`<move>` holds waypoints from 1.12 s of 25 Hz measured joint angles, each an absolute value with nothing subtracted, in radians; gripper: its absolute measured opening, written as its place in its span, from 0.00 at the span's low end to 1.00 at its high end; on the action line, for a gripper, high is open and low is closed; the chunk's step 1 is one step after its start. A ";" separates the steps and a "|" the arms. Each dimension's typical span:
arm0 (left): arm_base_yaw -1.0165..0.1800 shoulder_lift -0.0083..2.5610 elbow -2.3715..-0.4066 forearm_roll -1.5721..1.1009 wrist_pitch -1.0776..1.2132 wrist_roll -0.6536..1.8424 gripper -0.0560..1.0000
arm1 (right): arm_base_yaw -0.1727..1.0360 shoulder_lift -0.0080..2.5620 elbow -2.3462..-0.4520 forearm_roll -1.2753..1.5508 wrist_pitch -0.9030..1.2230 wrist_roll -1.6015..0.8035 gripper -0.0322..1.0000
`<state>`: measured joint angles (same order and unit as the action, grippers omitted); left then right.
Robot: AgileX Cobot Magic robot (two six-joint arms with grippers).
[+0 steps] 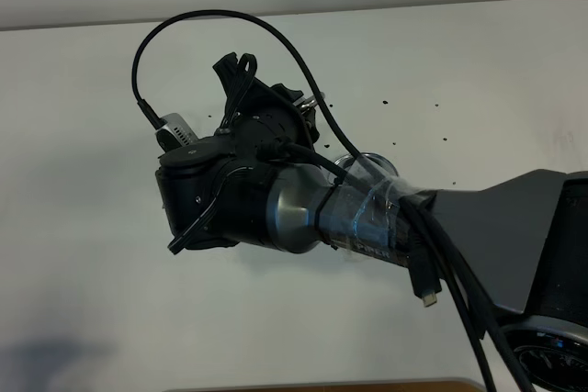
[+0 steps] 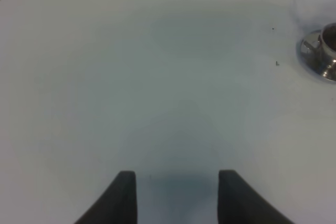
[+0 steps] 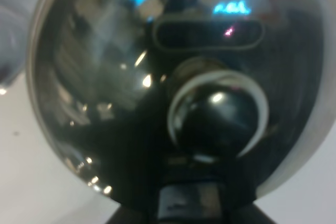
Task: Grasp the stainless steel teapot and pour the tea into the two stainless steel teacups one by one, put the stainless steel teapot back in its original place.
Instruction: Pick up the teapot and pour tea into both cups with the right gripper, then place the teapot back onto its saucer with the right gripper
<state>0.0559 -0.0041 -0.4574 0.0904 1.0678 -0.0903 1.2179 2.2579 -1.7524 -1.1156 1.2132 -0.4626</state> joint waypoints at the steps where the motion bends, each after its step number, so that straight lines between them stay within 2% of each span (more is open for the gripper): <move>1: 0.056 -0.004 -0.457 0.090 1.068 -0.090 0.45 | 1.218 2.258 -1.752 -1.103 1.213 -0.452 0.22; 9: 0.056 -0.004 -0.457 0.090 1.068 -0.091 0.45 | 1.215 2.249 -1.752 -1.004 1.215 -0.309 0.22; 15: 0.056 -0.004 -0.457 0.090 1.068 -0.091 0.45 | 1.211 2.150 -1.753 -0.800 1.213 -0.174 0.22; 23: 0.056 -0.004 -0.457 0.090 1.068 -0.091 0.45 | 1.107 2.101 -1.753 -0.409 1.220 -0.078 0.22; 28: 0.056 -0.004 -0.457 0.090 1.068 -0.091 0.45 | 1.065 2.099 -1.741 -0.315 1.219 -0.073 0.22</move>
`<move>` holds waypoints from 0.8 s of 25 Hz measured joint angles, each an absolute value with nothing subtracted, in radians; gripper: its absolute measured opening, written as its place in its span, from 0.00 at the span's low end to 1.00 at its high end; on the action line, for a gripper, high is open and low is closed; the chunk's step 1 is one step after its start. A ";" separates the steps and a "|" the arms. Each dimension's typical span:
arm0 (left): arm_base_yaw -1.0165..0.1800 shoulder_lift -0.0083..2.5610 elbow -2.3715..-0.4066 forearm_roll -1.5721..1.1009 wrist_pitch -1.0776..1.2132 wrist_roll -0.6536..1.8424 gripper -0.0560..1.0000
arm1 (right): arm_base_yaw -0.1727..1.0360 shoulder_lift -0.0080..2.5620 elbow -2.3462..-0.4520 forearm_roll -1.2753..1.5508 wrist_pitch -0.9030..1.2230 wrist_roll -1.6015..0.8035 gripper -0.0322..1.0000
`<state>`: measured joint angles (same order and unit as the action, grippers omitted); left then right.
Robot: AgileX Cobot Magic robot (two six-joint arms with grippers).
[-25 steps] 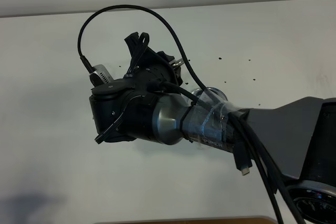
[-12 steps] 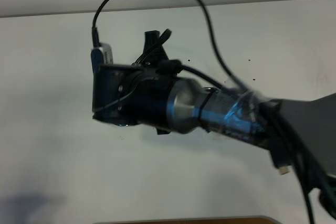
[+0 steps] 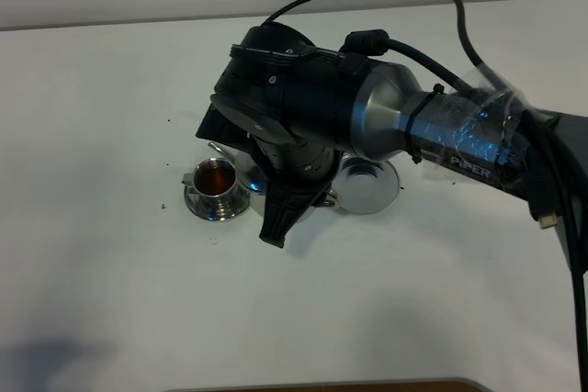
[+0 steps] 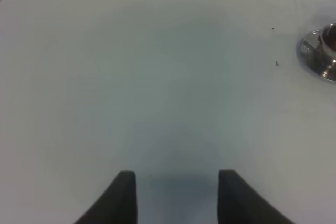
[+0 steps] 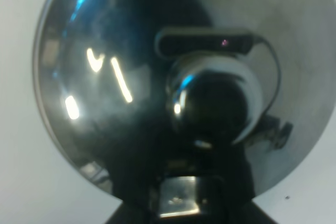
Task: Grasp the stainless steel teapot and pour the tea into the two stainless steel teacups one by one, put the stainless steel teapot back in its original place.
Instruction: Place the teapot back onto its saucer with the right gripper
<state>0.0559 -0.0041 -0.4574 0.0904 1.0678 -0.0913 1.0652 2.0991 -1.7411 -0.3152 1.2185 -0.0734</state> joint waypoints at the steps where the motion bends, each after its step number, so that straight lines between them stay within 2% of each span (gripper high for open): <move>1: 0.056 -0.004 -0.457 0.090 1.068 -0.091 0.45 | 1.060 2.097 -1.727 -0.313 1.214 -0.070 0.22; 10: 0.056 -0.004 -0.457 0.090 1.068 -0.091 0.45 | 1.049 2.096 -1.629 -0.293 1.052 -0.061 0.22; 20: 0.056 -0.004 -0.457 0.090 1.068 -0.090 0.45 | 1.007 1.971 -1.606 -0.352 1.112 -0.008 0.22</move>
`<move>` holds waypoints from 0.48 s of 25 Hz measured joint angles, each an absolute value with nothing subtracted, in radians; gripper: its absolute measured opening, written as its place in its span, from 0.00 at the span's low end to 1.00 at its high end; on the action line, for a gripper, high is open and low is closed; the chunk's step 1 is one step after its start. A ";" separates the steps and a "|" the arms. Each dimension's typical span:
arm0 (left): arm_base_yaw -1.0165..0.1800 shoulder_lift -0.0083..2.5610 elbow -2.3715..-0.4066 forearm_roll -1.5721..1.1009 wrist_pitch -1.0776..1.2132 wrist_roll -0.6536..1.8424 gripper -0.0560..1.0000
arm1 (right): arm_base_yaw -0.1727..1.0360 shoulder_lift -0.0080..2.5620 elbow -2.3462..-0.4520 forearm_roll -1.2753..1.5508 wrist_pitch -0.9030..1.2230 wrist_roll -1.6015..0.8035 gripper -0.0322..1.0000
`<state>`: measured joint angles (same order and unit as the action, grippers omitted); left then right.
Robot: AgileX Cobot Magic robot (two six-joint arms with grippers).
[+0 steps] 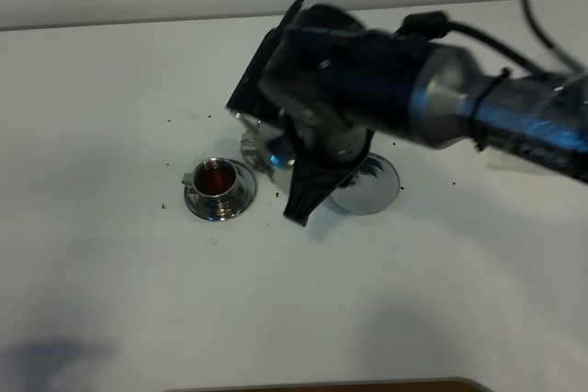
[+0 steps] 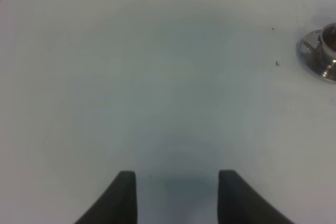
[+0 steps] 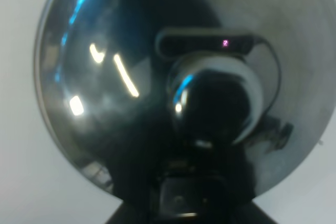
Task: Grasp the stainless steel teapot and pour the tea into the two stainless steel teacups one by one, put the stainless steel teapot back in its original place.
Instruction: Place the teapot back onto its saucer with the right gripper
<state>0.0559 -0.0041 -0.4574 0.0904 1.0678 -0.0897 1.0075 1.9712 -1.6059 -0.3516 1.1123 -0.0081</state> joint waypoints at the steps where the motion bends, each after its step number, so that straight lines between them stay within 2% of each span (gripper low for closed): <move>1: 0.056 -0.004 -0.457 0.090 1.068 -0.090 0.45 | 0.992 1.952 -1.589 -0.352 1.110 0.000 0.22; 8: 0.056 -0.004 -0.457 0.090 1.068 -0.090 0.45 | 0.890 1.836 -1.360 -0.339 0.948 0.127 0.22; 12: 0.056 -0.004 -0.457 0.090 1.068 -0.090 0.45 | 0.863 1.828 -1.297 -0.330 0.871 0.205 0.22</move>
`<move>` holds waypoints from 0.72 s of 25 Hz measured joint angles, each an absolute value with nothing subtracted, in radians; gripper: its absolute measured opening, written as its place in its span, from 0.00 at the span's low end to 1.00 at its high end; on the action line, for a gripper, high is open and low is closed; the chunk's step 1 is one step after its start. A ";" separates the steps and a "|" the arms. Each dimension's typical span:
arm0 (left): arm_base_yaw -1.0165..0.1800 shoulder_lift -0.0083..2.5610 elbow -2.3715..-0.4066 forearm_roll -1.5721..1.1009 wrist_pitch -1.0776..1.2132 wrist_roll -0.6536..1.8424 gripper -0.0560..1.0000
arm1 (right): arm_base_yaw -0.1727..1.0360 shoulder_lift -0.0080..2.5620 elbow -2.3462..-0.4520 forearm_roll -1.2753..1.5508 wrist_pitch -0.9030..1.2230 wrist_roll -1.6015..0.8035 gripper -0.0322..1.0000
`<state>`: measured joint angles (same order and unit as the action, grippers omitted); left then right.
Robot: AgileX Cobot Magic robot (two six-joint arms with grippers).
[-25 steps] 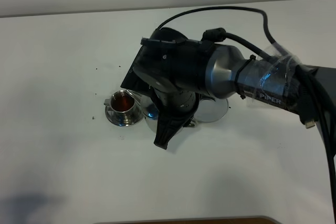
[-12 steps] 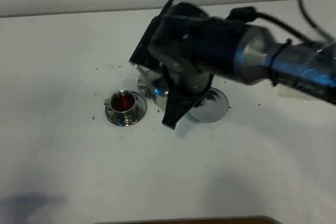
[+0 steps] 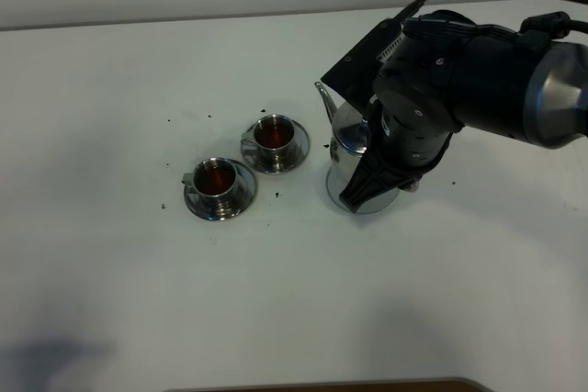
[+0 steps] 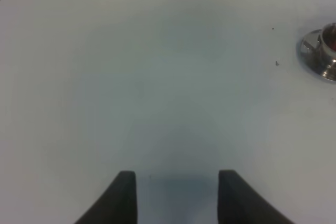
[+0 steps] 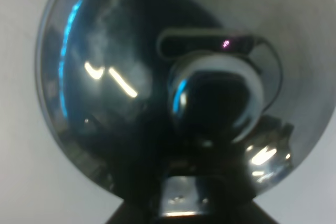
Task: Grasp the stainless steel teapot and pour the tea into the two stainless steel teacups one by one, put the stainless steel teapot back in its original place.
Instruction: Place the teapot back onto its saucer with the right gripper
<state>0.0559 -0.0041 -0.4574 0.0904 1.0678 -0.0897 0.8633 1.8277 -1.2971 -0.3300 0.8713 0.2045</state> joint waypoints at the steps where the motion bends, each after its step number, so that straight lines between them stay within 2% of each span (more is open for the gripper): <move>1: 0.056 -0.004 -0.457 0.090 1.068 -0.090 0.45 | 0.860 1.829 -1.292 -0.329 0.861 0.214 0.22; 18: 0.056 -0.004 -0.457 0.090 1.068 -0.091 0.45 | 0.837 1.942 -1.291 -0.314 0.781 0.263 0.22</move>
<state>0.0559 -0.0041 -0.4574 0.0904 1.0678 -0.0907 0.8372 1.9420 -1.2914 -0.3138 0.7814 0.2629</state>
